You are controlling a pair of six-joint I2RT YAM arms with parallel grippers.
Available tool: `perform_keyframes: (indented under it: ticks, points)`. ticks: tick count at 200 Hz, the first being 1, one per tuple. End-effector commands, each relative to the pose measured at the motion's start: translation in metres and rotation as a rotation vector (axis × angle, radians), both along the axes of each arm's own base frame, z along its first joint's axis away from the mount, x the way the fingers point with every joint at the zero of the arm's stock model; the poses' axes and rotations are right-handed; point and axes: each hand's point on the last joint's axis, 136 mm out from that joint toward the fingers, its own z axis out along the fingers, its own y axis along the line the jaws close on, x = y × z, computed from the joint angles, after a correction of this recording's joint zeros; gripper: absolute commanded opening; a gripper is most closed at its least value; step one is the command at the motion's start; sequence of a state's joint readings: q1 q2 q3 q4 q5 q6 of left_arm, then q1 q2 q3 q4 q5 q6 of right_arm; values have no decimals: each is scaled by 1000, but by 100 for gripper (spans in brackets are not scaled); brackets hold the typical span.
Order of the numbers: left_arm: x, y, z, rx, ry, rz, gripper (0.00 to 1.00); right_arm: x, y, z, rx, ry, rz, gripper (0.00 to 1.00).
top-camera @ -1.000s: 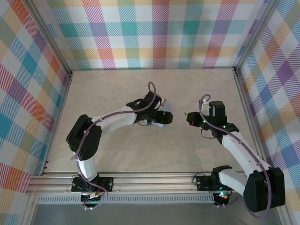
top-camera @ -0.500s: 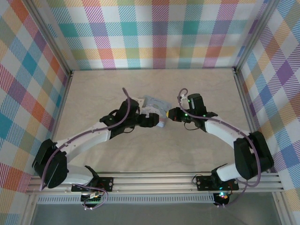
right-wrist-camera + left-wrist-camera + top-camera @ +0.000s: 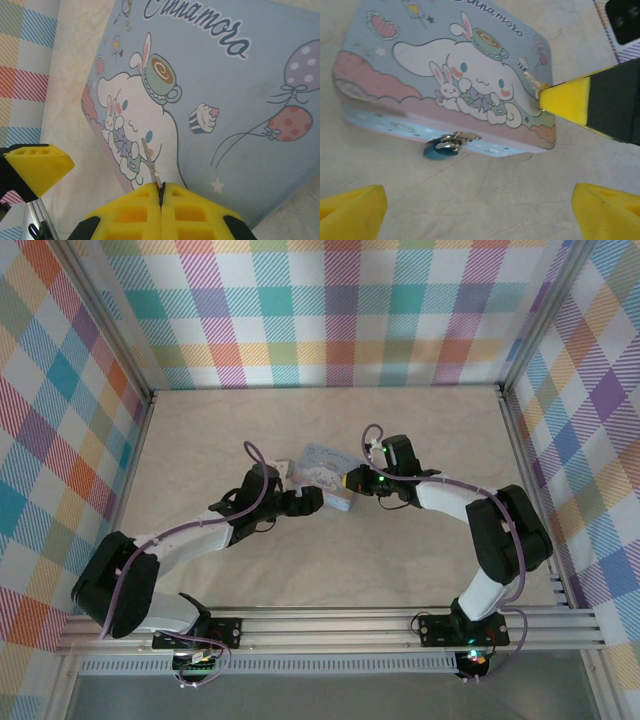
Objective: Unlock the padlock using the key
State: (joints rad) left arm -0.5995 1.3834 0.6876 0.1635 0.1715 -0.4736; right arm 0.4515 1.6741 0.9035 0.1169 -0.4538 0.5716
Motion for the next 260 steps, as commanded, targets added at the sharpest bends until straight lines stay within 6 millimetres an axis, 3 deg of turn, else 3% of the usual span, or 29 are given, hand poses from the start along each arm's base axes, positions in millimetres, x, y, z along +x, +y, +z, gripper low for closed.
perform_keyframes:
  ticks: [1, 58, 83, 159, 260]
  points:
    - [5, -10, -2, -27, -45, -49, 92, 2, 2, 0, -2, 0, 4, 0]
    - [12, -19, -23, 7, -56, -105, 76, -13, -9, -32, -88, 80, -4, 0]
    - [14, -21, -31, 26, -60, -119, 75, -17, -11, -39, -113, 98, -3, 0]
    - [20, -27, -54, 47, -40, -134, 64, -17, -10, -42, -129, 98, 9, 0]
    - [31, -25, -66, 91, -61, -113, 60, -18, -9, -44, -130, 99, 16, 0]
